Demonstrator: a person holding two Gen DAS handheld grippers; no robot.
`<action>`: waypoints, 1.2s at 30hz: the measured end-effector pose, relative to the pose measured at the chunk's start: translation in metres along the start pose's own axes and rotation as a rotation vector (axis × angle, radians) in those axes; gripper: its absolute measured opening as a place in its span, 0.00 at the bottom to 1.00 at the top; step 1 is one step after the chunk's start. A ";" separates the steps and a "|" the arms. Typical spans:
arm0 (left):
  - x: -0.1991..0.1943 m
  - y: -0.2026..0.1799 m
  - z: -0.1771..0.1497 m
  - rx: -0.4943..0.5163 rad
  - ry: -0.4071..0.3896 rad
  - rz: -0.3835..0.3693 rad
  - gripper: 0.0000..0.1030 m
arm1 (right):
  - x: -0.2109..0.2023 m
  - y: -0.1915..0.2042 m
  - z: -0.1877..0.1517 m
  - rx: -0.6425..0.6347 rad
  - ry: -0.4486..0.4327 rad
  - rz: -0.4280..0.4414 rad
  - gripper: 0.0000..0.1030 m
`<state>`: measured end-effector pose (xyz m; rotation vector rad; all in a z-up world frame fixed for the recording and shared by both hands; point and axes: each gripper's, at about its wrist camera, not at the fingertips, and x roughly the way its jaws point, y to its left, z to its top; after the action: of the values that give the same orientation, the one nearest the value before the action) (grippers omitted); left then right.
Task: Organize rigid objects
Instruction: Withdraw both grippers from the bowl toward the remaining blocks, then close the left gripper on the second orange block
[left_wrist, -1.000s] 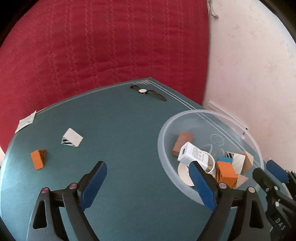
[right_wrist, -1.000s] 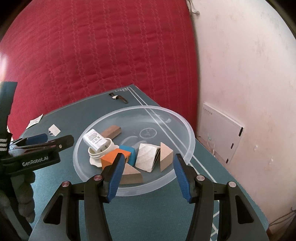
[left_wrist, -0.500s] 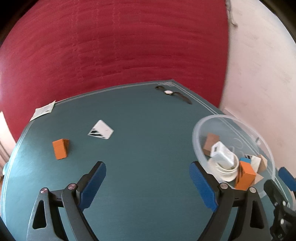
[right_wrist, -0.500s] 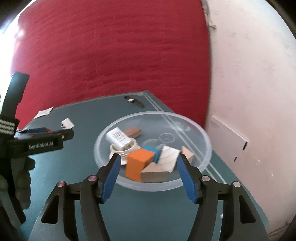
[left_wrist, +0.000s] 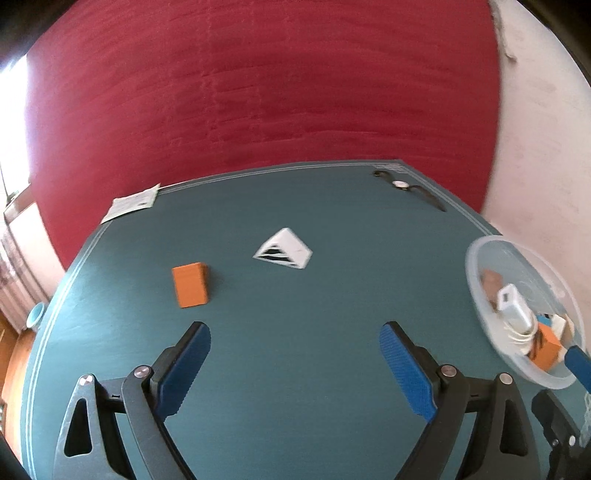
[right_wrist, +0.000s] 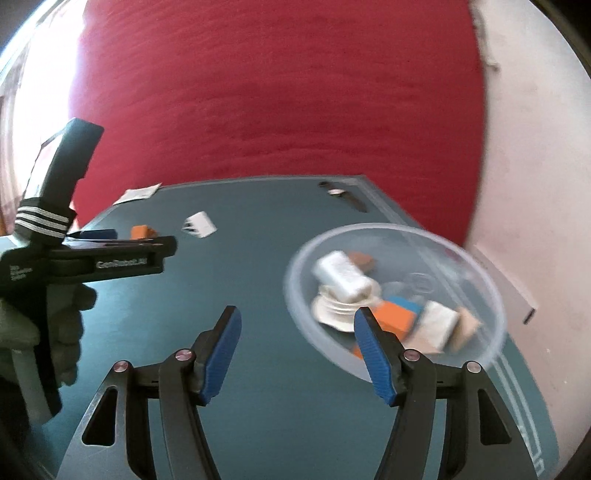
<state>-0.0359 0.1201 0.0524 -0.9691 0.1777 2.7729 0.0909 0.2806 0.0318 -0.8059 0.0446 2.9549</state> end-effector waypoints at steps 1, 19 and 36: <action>0.002 0.007 0.000 -0.010 0.005 0.013 0.93 | 0.003 0.003 0.002 -0.001 0.005 0.013 0.63; 0.034 0.101 0.011 -0.146 0.068 0.139 0.93 | 0.053 0.054 0.027 -0.015 0.062 0.120 0.64; 0.086 0.106 0.033 -0.157 0.150 0.146 0.84 | 0.069 0.049 0.020 0.048 0.135 0.171 0.64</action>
<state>-0.1455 0.0352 0.0291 -1.2523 0.0552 2.8807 0.0177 0.2378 0.0146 -1.0439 0.2014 3.0367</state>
